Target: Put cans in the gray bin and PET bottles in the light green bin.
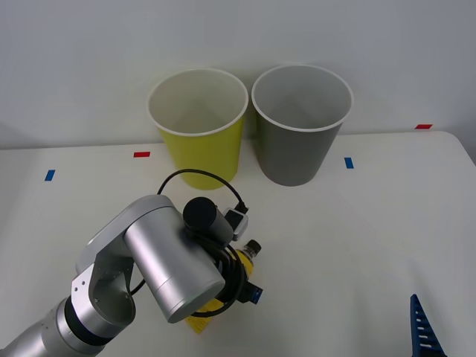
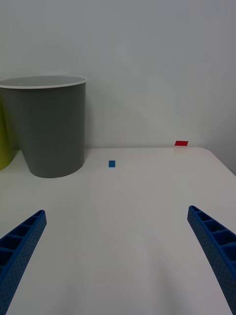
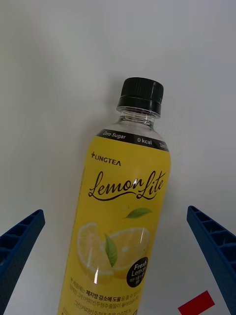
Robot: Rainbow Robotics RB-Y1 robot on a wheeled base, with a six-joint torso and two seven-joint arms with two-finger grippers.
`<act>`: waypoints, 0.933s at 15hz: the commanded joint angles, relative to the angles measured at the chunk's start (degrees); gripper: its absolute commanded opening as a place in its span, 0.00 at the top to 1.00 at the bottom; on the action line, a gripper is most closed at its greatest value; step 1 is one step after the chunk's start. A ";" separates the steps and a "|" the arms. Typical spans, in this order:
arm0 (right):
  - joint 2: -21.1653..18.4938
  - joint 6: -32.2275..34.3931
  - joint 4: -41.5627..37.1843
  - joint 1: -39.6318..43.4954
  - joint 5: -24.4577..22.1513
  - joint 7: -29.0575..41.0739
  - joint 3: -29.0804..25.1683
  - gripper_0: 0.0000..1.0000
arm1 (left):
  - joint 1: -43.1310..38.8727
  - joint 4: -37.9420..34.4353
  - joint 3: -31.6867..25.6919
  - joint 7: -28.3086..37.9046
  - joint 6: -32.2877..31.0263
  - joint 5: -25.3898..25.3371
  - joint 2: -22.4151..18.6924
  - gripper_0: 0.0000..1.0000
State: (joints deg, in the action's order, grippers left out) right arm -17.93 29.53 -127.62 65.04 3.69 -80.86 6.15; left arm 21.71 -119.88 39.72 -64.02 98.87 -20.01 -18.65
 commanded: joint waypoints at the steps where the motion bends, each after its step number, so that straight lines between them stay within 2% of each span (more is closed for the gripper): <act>1: 0.00 0.00 0.00 0.00 0.00 0.00 0.00 0.00 | 0.09 0.70 0.00 0.56 0.10 -0.30 0.63 0.00; 11: 0.00 0.00 0.00 0.00 0.00 0.00 0.00 0.00 | 2.64 8.08 0.00 -0.58 1.24 0.06 3.01 0.00; 14: 0.00 0.00 0.00 0.00 0.00 0.00 0.00 0.00 | 2.64 10.46 0.00 -0.58 1.24 2.17 4.06 0.00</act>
State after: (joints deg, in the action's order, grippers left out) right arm -17.93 29.53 -127.62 65.04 3.69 -80.86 6.15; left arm 24.34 -110.32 39.73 -64.59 100.10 -18.78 -15.07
